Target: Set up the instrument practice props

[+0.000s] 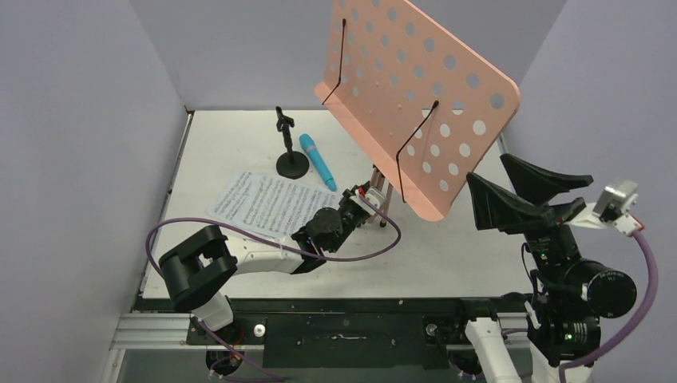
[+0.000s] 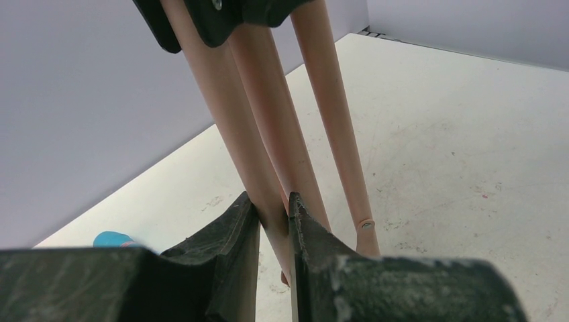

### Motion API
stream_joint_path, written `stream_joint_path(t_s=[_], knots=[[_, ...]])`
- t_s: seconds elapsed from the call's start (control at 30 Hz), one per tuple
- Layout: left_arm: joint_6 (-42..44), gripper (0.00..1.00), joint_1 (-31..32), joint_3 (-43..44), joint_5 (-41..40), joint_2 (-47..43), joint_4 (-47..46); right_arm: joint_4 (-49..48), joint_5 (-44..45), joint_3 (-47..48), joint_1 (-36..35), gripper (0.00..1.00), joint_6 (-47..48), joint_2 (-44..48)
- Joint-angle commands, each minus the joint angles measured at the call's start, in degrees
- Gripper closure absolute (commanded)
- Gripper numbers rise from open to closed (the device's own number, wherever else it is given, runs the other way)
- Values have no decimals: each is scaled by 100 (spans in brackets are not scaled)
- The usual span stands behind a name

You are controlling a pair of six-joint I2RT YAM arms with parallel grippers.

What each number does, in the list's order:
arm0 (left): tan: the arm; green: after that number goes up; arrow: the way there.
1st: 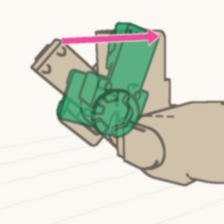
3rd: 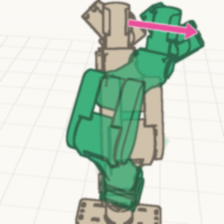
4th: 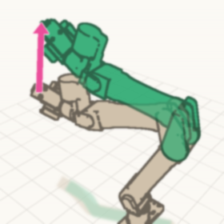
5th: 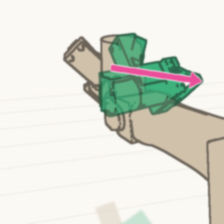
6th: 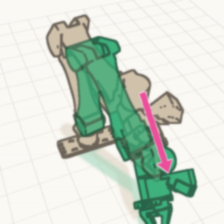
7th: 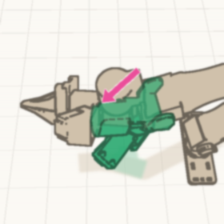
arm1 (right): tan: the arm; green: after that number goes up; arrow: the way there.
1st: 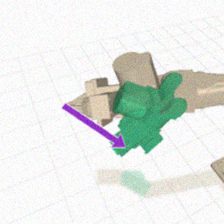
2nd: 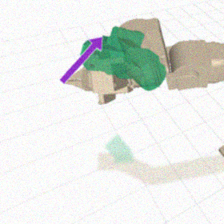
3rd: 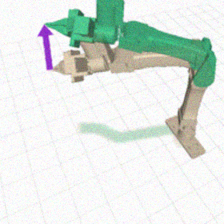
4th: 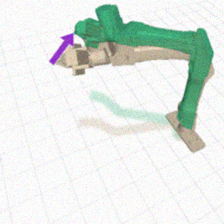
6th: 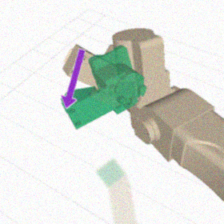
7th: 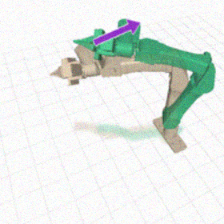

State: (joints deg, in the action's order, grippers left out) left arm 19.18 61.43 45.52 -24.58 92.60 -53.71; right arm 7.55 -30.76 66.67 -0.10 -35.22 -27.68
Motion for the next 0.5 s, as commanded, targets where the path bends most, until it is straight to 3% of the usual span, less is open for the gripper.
stream_joint_path(t_s=[0.0,0.3,0.47], knots=[[200,100,-34,-151,12,108,378,97,739,328,-7,10,341,246],[74,100,-27,-203,92,60,377,688,2329,-35,-14,10,210,451],[-7,100,-28,-312,120,-26,311,665,2230,-759,-6,10,96,363]])
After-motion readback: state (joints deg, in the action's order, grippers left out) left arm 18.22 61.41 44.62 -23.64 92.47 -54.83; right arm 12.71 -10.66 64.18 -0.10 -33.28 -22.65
